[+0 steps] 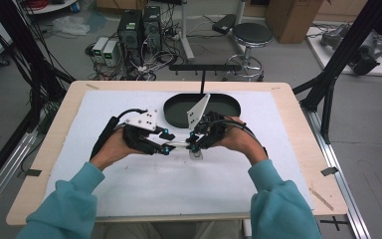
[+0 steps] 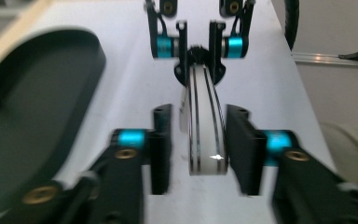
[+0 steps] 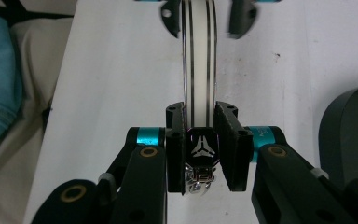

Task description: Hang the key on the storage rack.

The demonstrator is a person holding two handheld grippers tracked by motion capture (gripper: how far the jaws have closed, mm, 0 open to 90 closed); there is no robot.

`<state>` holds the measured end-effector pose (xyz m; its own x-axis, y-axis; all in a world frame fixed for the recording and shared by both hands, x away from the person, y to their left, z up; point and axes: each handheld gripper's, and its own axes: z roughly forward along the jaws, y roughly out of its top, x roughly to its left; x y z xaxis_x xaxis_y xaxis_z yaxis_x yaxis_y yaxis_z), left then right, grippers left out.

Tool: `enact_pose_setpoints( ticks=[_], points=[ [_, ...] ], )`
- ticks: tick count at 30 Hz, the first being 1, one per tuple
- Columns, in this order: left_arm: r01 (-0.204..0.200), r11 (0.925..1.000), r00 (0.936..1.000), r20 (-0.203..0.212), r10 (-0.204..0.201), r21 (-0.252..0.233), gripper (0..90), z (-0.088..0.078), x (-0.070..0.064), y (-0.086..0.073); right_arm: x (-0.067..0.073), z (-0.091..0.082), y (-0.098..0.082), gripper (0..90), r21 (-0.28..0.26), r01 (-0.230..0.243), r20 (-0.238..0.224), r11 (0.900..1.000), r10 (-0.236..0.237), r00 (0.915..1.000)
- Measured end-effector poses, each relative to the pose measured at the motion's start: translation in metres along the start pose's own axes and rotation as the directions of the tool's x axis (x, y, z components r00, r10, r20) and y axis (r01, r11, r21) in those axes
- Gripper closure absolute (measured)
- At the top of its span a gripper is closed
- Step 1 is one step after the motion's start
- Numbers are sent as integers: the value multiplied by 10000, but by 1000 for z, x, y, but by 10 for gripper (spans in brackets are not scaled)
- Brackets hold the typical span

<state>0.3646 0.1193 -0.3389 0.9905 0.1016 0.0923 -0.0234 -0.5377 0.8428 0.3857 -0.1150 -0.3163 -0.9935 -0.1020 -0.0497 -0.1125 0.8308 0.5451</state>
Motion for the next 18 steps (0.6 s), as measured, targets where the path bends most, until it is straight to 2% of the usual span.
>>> enact_pose_setpoints(
  ticks=[1, 2, 3, 5, 6, 7, 8, 10, 12, 14, 15, 17, 18],
  points=[
    [-125, 9999, 9997, -202, 125, 8, 445, 0, 0, 0, 0, 0, 0, 751, -52, 52, 35, 10000, -52, 10000],
    [-148, 9999, 9994, -313, 145, -85, 388, 0, 0, 0, 0, -1, 0, 751, -63, 67, 52, 10000, -66, 10000],
    [-29, 9997, 9989, -464, 19, -223, 338, -1, 0, 0, 0, -2, 1, 750, -83, 39, 102, 10000, -39, 9999],
    [466, 9965, 9931, -1041, -537, -697, 111, -2, 1, -2, 0, -3, 0, 750, -133, -22, 215, 9999, 24, 9998],
    [714, 9922, 9886, -1251, -840, -1021, 22, -5, 2, -4, 0, -4, -1, 750, -158, -115, 212, 9998, 119, 9997],
    [831, 9862, 9831, -1504, -1047, -1429, 17, -8, 2, -6, -1, -6, -1, 750, -222, -110, 291, 9997, 117, 9995],
    [733, 9822, 9770, -1853, -1055, -1728, 17, -12, 1, -8, -1, -8, -2, 750, -310, -170, 354, 9994, 181, 9992],
    [720, 9704, 9678, -2192, -1239, -2307, 17, -22, 0, -13, -2, -13, -5, 750, -606, -297, 522, 9977, 329, 9981],
    [688, 9656, 9546, -2646, -1368, -2509, 17, -32, -1, -18, -4, -19, -9, 750, -937, -320, 782, 9951, 394, 9962],
    [722, 9588, 9419, -2973, -1562, -2748, 17, -42, -3, -26, -5, -25, -14, 750, -1348, -612, 966, 9890, 746, 9925],
    [773, 9566, 9355, -3114, -1671, -2811, 17, -47, -3, -29, -5, -28, -17, 750, -1567, -757, 1054, 9847, 929, 9901],
    [831, 9470, 9207, -3397, -1921, -3104, 17, -57, -4, -39, -7, -33, -23, 750, -1987, -957, 1076, 9754, 1188, 9871],
    [809, 9449, 9104, -3624, -1996, -3172, 17, -60, -6, -44, -8, -36, -26, 750, -2224, -1141, 1041, 9683, 1400, 9847]
  ],
)
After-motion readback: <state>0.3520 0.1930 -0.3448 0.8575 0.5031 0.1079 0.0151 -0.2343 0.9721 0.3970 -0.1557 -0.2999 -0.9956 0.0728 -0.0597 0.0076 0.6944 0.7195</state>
